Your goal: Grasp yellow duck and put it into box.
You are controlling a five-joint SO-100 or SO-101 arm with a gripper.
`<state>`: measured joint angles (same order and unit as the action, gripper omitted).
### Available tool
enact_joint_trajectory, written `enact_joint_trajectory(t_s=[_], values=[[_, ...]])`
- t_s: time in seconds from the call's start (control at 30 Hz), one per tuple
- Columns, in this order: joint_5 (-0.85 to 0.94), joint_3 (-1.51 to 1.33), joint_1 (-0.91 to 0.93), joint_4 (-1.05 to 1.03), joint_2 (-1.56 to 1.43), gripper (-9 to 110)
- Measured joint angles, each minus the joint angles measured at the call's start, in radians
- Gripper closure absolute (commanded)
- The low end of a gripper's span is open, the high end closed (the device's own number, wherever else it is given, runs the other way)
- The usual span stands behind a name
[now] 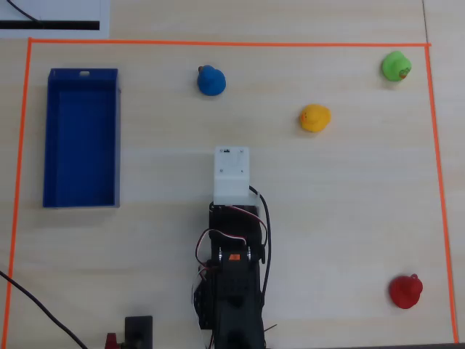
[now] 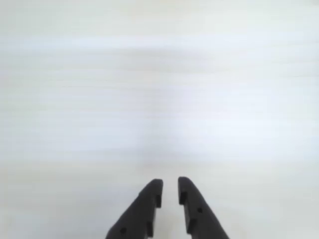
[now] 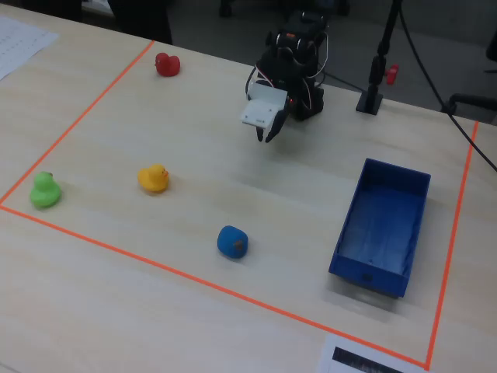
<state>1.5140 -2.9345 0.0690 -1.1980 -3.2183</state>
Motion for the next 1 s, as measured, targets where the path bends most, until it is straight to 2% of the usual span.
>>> enact_joint_trajectory(t_s=[0.23, 0.4, 0.53, 0.67, 0.8, 1.0], values=[[-0.017, 0.446, 0.052, -0.15, 0.403, 101], [-0.029, 0.894, 0.147, -0.196, 0.805, 85], [-0.011, 1.163, 0.261, -0.087, 1.062, 74], [0.026, 1.197, 0.38, 0.092, 1.173, 67], [0.071, 1.135, 0.474, 0.169, 1.227, 65], [0.1, 1.008, 0.509, 0.302, 1.31, 65]])
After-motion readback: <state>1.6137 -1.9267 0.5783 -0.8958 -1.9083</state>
